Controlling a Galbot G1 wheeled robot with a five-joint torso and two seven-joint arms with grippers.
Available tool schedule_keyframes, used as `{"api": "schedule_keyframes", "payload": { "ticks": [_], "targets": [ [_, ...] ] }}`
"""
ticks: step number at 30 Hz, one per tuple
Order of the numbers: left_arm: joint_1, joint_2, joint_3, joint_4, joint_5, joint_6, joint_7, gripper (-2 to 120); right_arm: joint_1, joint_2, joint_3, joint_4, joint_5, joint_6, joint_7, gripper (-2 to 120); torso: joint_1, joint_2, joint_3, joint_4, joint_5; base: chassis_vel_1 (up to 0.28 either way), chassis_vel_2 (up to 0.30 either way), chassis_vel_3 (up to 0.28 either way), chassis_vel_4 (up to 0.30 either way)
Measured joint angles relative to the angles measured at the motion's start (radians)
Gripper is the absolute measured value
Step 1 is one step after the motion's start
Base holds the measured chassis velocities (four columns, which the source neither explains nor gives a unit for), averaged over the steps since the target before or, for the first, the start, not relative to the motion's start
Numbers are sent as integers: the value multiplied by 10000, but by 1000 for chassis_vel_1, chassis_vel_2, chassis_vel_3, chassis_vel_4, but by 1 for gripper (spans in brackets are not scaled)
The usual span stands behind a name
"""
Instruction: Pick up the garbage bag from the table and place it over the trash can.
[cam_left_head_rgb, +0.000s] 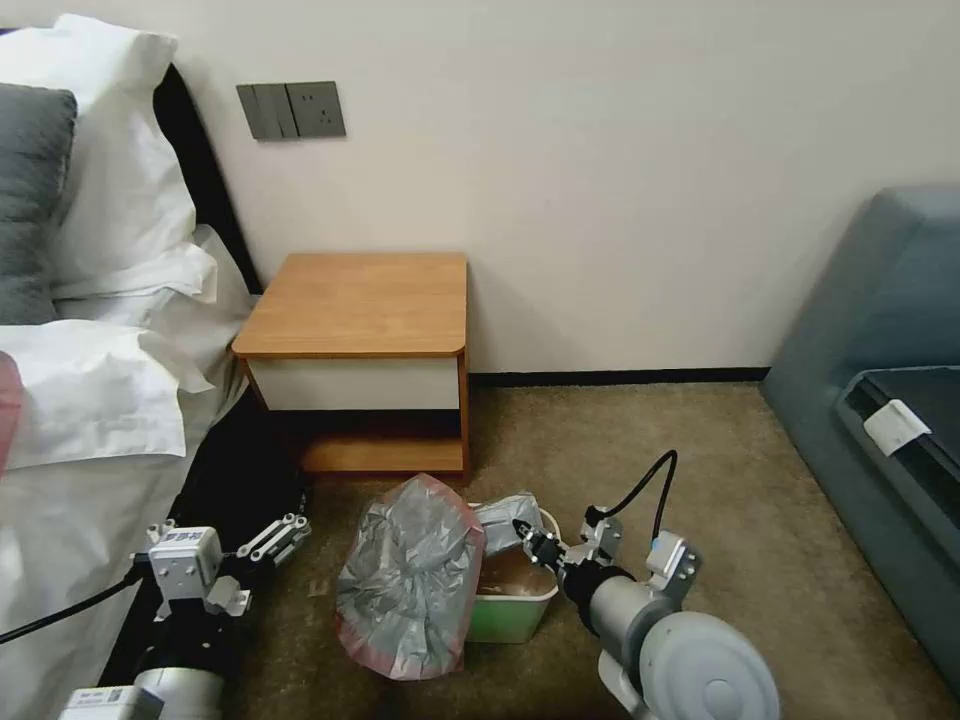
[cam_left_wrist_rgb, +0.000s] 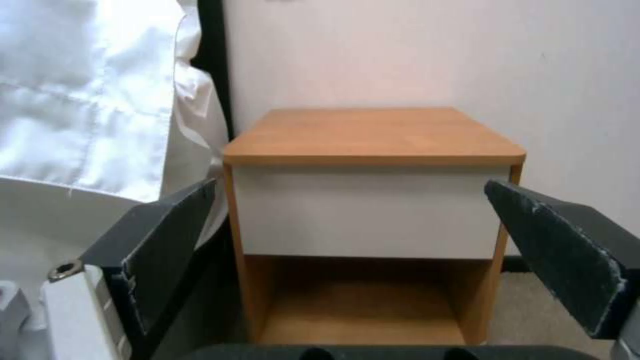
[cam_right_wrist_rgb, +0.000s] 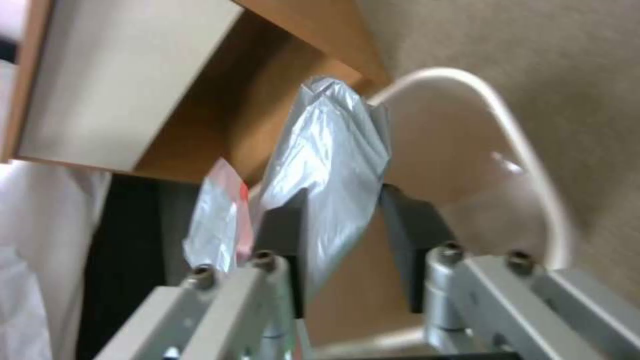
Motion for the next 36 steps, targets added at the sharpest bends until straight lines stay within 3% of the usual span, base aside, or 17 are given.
{"api": "schedule_keyframes", "payload": {
  "ticks": [1,3,4,5,8,17,19,22,25,26,27,29,31,34,36],
  "targets": [
    [0,0,0,0,0,0,0,100,0,0,0,0,0,0,0,28,0,0,0,0,0,0,0,0,0],
    [-40,-19,41,0,4,16,0,100,-32,-197,237,338,692,-182,670,39,0,0,0,-1,0,0,0,0,0],
    [-40,-19,41,0,4,16,0,100,-32,-197,237,338,692,-182,670,39,0,0,0,-1,0,0,0,0,0],
    [-92,-22,61,0,5,31,0,100,-57,-308,433,546,1115,-355,1047,48,0,0,0,-1,1,0,0,0,0],
    [-143,-16,79,0,3,38,-1,100,-50,-387,567,728,1227,-379,1289,58,0,0,0,-1,0,0,0,0,0],
    [-294,157,502,0,15,267,-6,100,-73,-400,1248,1048,1157,-493,1126,88,0,0,0,-1,1,0,0,0,0],
    [-432,392,1012,1,123,465,-4,100,-129,-372,1537,1090,968,-524,1030,98,0,0,0,0,1,0,0,0,0],
    [-633,664,1662,251,145,580,0,100,-239,-340,1824,1177,936,-592,985,100,0,0,0,-1,1,0,0,0,0],
    [-633,664,1662,251,145,580,0,100,-239,-340,1824,1177,936,-592,985,100,0,0,0,-1,1,0,0,0,0],
    [-971,871,2456,919,155,857,-220,93,-555,-240,2176,1310,915,-659,899,100,0,0,0,-1,-1,0,0,0,0],
    [-1063,887,2662,1172,209,1023,-413,89,-683,-197,2284,1325,894,-686,871,100,0,0,0,-2,0,0,0,0,0],
    [-1063,887,2662,1172,209,1023,-413,89,-683,-197,2284,1325,894,-686,871,100,0,0,0,-2,0,0,0,0,0],
    [-1254,871,2916,1694,266,1574,-1110,77,-913,-104,2467,1327,807,-725,826,100,0,0,1,-2,-1,0,0,0,0],
    [-1320,842,2964,1939,189,1838,-1488,70,-978,-54,2488,1327,710,-726,803,100,0,0,1,-1,0,0,0,0,0],
    [-1364,785,2987,2250,110,2108,-1885,59,-1010,17,2471,1327,601,-724,741,100,0,0,1,-1,0,0,0,0,0]
  ]
}}
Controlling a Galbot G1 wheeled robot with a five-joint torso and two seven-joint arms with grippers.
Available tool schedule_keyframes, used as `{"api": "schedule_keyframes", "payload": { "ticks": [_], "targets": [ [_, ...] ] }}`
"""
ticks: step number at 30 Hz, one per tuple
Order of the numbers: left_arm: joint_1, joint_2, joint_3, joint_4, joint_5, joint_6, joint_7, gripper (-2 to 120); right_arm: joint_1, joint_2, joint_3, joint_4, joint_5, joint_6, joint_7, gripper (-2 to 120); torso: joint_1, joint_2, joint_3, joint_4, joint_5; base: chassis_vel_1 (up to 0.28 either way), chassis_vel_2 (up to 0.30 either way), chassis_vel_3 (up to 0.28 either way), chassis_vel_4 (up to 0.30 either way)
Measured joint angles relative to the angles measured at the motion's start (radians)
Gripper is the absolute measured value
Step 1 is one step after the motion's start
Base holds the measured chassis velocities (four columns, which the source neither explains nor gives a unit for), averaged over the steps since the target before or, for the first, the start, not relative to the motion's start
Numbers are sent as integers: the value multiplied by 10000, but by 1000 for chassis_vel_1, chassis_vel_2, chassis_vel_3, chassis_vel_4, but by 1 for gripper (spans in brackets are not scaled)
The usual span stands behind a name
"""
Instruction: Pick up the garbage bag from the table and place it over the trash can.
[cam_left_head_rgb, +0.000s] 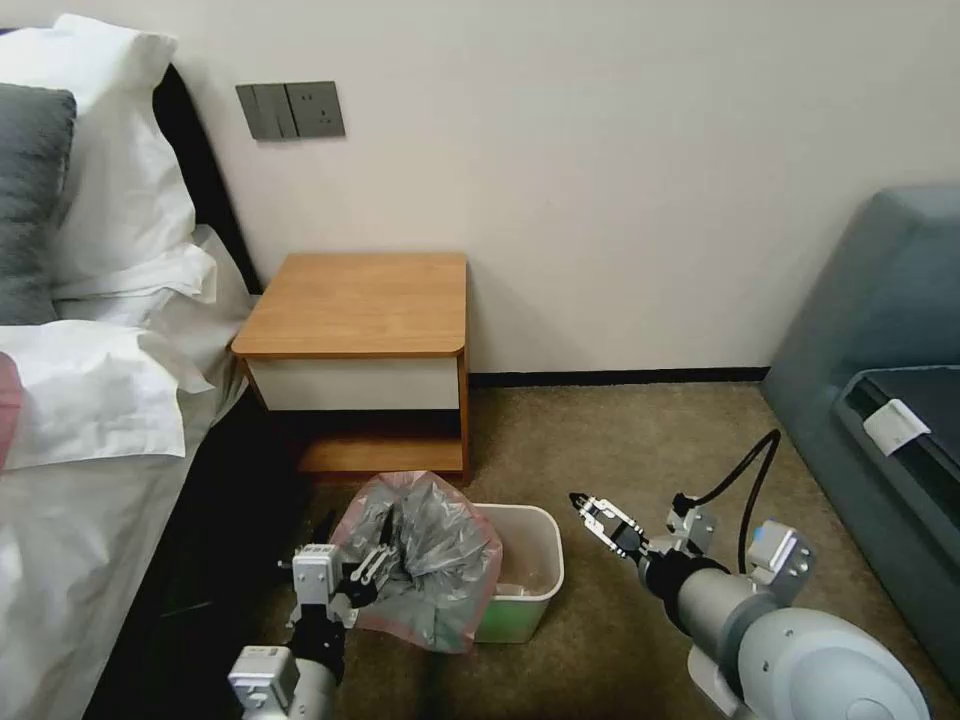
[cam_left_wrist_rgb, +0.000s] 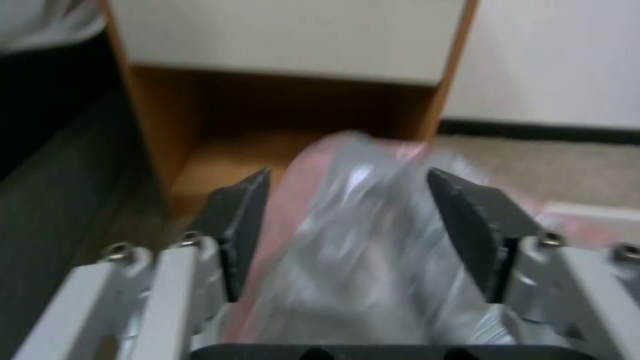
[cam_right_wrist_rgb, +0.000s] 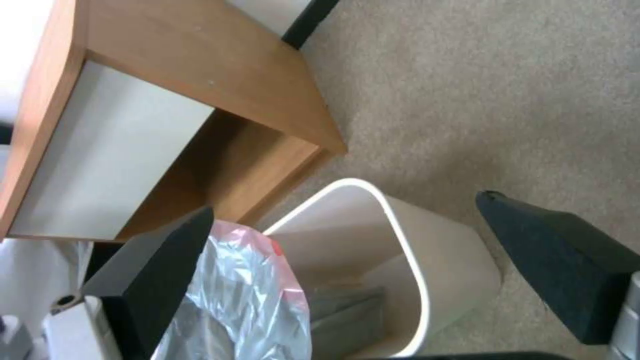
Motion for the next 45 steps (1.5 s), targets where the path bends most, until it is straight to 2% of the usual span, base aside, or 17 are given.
{"api": "schedule_keyframes", "payload": {
  "ticks": [1,4,9,15,26,36,41,45],
  "targets": [
    [0,0,0,0,0,0,0,59,0,0,0,0,0,0,0,100,0,0,0,0,0,0,0,0,0],
    [-27,-21,11,250,-188,218,-177,44,14,75,-161,-2,-163,15,-38,100,0,0,0,0,0,0,0,0,0],
    [-206,-12,66,593,-593,321,-204,42,-2,127,-323,-5,-377,47,-82,100,0,0,0,0,0,0,0,0,0],
    [-530,44,152,967,-784,368,-206,42,-206,184,-576,-12,-757,92,-148,100,0,0,0,0,0,0,0,0,0],
    [-1126,137,410,1571,362,101,85,44,-498,268,-1258,-114,-1708,261,-345,100,0,0,0,1,0,0,0,0,0],
    [-1402,189,651,1926,485,92,186,42,-473,333,-1471,-256,-1926,314,-355,100,0,0,0,0,0,0,0,0,0],
    [-1461,120,678,1990,544,184,163,50,-367,327,-1574,-356,-1955,357,-382,100,0,0,0,0,0,0,0,0,0],
    [-1714,119,765,2225,391,351,154,49,-334,367,-1557,-384,-1971,382,-388,100,0,0,-1,0,0,0,0,0,0]
  ]
}}
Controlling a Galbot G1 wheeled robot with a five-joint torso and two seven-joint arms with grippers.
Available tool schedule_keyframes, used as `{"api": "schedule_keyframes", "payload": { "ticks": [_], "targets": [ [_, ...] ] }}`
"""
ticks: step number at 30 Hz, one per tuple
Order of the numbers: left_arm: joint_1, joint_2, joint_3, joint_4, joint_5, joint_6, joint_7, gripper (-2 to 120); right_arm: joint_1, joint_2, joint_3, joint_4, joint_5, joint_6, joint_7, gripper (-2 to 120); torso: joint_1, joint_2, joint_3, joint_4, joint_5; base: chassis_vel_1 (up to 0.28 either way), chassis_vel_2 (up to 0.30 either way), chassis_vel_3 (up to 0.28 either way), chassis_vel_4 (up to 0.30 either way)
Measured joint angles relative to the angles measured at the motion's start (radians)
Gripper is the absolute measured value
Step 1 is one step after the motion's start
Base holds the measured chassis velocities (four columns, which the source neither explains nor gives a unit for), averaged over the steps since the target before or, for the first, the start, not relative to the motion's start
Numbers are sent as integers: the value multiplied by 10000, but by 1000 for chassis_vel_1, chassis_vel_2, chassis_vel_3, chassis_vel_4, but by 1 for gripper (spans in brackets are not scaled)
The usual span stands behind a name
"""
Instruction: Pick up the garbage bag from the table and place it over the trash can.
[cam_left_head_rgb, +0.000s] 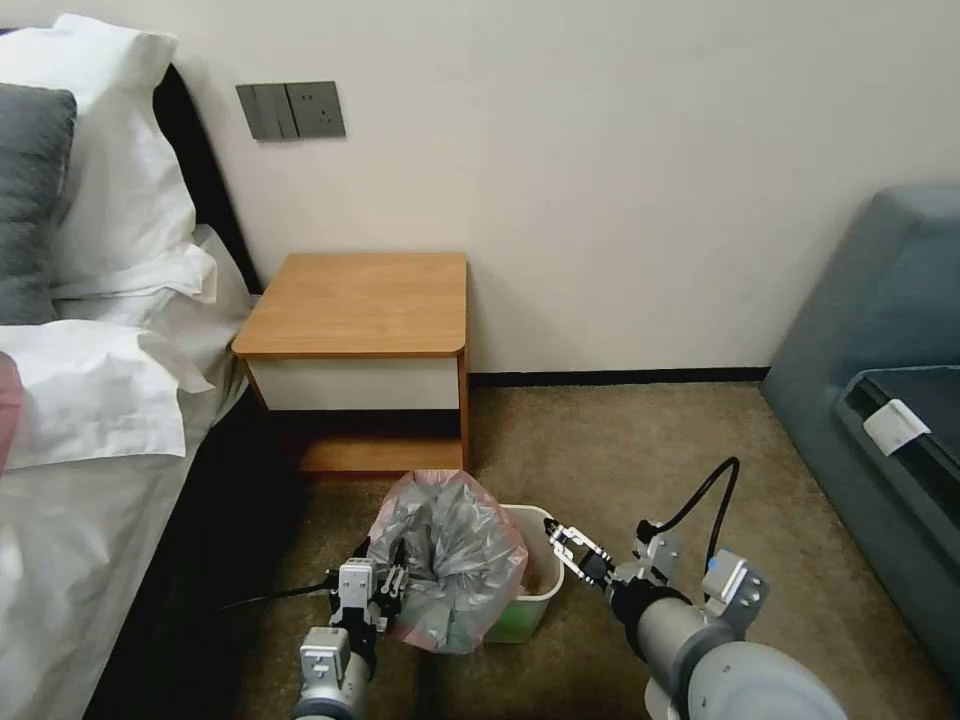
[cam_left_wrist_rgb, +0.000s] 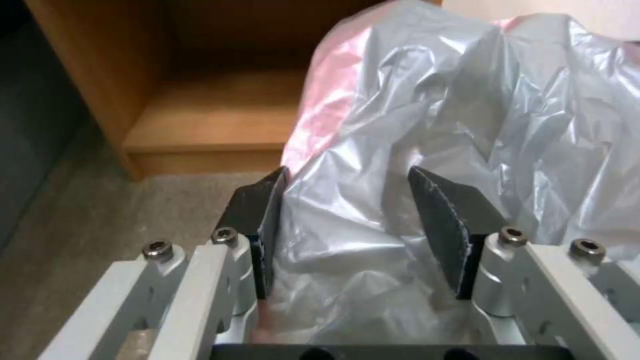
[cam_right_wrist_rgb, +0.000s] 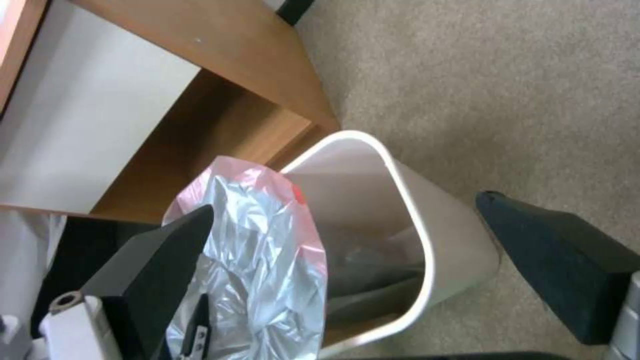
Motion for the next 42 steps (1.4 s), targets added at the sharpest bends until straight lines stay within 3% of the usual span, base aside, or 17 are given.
{"api": "schedule_keyframes", "payload": {
  "ticks": [9,19,26,28,29,33,34,37,42],
  "targets": [
    [-521,-60,176,159,-495,756,-614,39,-60,54,-10,-93,-326,58,-83,100,0,0,1,1,0,0,0,0,0],
    [-1049,-31,340,332,-972,1489,-1099,38,-139,79,25,-148,-593,117,-138,100,0,1,0,0,5,0,0,0,0],
    [-953,-58,379,349,-1155,1179,-1230,17,-22,85,27,-169,-829,109,-323,100,0,0,0,-1,0,0,0,0,0],
    [-716,-66,380,406,-1131,382,-1157,10,213,-45,-12,-94,-837,58,-487,100,0,0,0,0,-5,0,0,0,0],
    [-716,-66,380,406,-1131,382,-1157,10,213,-45,-12,-94,-837,58,-487,100,0,0,0,0,-5,0,0,0,0],
    [-194,-129,152,459,-747,-1443,-827,9,395,-436,-21,98,-1115,-232,-1451,100,1,0,1,0,-4,0,0,0,0],
    [-194,-129,152,459,-747,-1443,-827,9,395,-436,-21,98,-1115,-232,-1451,100,1,0,1,0,-4,0,0,0,0],
    [188,-173,-66,223,-276,-2782,-567,8,534,-959,-175,194,-1448,-700,-2997,100,0,0,1,1,0,0,0,0,0],
    [281,-264,-446,109,93,-3692,22,8,823,-1452,-630,-100,-2099,-979,-4477,100,0,0,1,0,0,0,0,0,0]
  ]
}}
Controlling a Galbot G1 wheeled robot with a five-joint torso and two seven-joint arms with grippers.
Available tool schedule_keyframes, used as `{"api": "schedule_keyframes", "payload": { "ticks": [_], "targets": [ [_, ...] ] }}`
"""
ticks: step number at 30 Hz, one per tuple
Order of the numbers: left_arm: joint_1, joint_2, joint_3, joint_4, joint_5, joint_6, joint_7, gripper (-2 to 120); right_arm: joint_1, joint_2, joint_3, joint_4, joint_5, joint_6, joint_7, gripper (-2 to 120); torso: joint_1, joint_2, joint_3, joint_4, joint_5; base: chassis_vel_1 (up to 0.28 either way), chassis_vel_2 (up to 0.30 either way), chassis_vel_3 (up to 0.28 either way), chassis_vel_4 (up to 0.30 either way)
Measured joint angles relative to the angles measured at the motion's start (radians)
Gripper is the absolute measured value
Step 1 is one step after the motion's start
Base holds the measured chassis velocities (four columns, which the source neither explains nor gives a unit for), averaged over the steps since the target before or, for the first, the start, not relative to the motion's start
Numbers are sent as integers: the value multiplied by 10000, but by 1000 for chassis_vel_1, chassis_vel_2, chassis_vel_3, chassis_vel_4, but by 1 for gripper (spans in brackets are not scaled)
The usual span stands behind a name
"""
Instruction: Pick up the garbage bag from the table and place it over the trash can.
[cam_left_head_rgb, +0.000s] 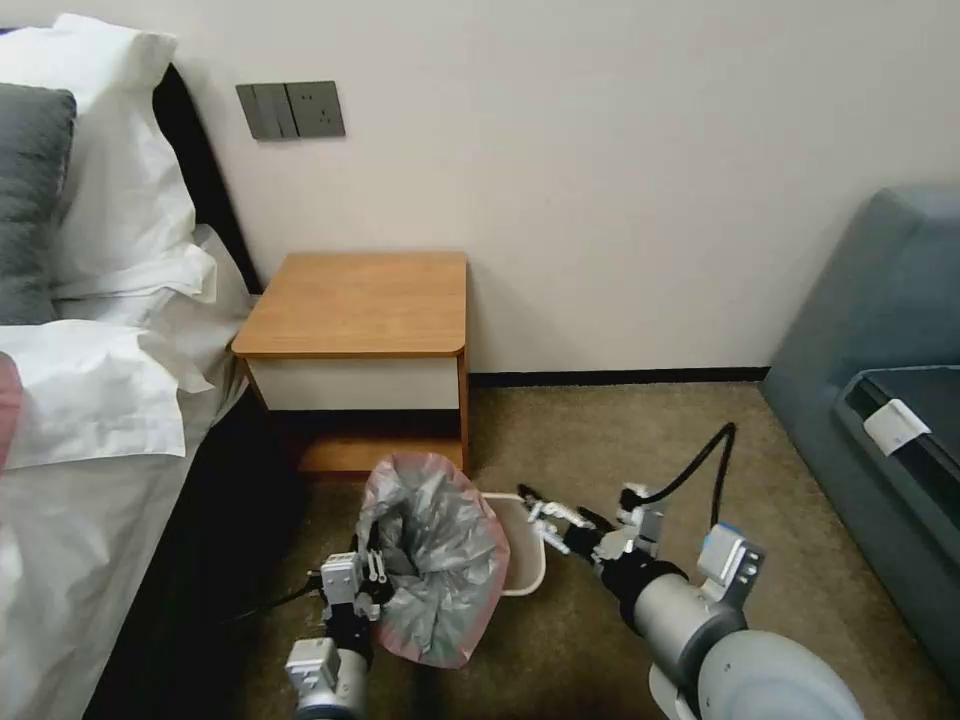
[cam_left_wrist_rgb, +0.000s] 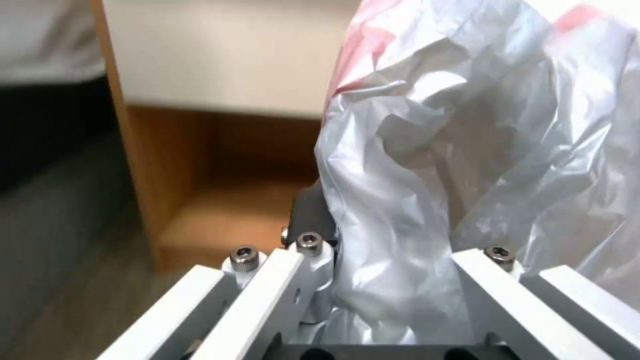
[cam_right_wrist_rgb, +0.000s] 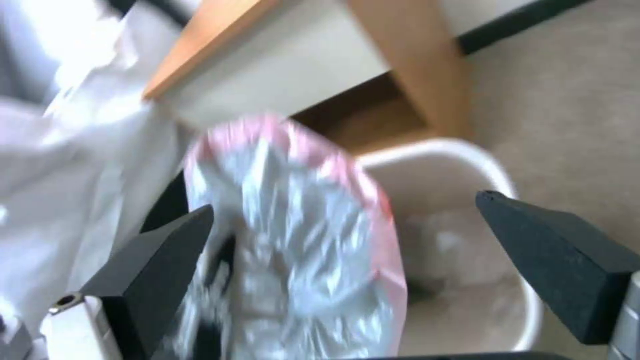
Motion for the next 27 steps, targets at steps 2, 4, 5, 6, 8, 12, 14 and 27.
{"api": "schedule_keyframes", "payload": {
  "ticks": [2,4,5,6,8,12,14,27],
  "targets": [
    [-48,-84,-99,-43,43,-261,162,8,165,-89,-405,-289,-598,15,-315,100,0,0,0,0,0,0,0,0,0],
    [-49,-111,-126,-86,45,-340,243,8,244,-87,-561,-427,-878,83,-397,100,0,0,0,0,1,0,0,0,0],
    [-22,-136,-156,-139,58,-437,318,8,331,-54,-697,-547,-1173,157,-497,100,0,0,0,0,0,0,0,0,0],
    [16,-144,-174,-193,74,-503,378,8,382,-2,-764,-622,-1319,193,-560,100,0,0,0,0,0,0,0,0,0],
    [51,-145,-191,-245,89,-556,434,8,405,57,-807,-668,-1372,209,-592,100,0,0,0,0,0,0,0,0,0],
    [138,-145,-246,-379,95,-645,503,8,386,299,-903,-862,-1423,235,-650,100,0,0,0,0,0,0,0,0,0],
    [187,-146,-267,-464,94,-681,542,8,385,481,-976,-1061,-1457,363,-690,99,0,0,0,-1,0,0,0,0,0],
    [346,-253,-350,-802,32,-673,565,8,428,965,-1377,-1818,-2062,1207,-1500,53,0,0,-1,0,-1,0,0,0,0]
  ]
}}
